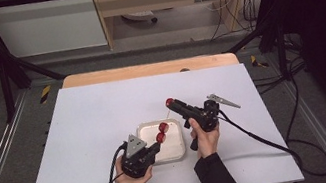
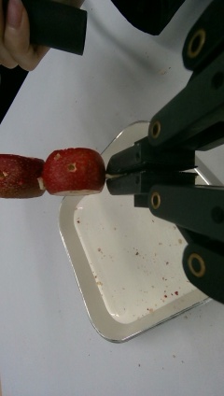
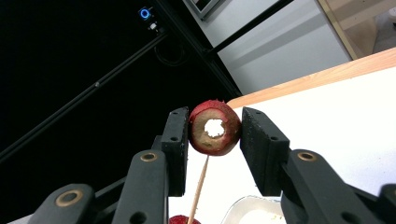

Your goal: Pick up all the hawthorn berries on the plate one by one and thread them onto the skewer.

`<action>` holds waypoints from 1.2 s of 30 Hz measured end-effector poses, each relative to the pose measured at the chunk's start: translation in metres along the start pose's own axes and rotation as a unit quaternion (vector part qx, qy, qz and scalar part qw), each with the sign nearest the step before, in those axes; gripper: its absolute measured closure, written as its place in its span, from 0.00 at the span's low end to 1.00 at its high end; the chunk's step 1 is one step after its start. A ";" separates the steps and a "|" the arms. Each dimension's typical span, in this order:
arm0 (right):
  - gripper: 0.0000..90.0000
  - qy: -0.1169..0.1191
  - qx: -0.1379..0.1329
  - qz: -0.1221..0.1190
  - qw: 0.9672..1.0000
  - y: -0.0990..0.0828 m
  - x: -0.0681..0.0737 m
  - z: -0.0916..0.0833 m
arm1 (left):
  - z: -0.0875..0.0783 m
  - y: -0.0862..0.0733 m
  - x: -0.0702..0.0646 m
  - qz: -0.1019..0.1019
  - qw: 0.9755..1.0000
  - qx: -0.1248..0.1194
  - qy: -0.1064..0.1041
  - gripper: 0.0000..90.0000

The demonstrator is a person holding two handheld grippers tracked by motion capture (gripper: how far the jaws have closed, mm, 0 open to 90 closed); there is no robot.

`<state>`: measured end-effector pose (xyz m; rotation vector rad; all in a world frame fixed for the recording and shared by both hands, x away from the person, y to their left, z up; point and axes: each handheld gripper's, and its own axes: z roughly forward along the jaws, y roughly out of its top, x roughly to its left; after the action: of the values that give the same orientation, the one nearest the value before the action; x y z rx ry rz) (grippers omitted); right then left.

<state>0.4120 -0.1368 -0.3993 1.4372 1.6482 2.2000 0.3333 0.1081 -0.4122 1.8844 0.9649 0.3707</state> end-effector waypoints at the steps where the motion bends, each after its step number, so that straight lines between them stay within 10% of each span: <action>1: 0.70 0.001 -0.001 0.001 1.000 0.000 0.000 0.000 | 0.000 0.000 0.000 0.000 1.000 0.000 0.000 0.98; 36: 0.70 0.012 0.036 0.004 0.999 -0.019 0.005 -0.001 | 0.007 0.009 -0.001 -0.012 1.000 -0.021 0.009 0.98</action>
<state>0.3997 -0.1267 -0.4105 1.4431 1.7486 2.1926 0.3413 0.1012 -0.4076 1.8333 0.9849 0.3909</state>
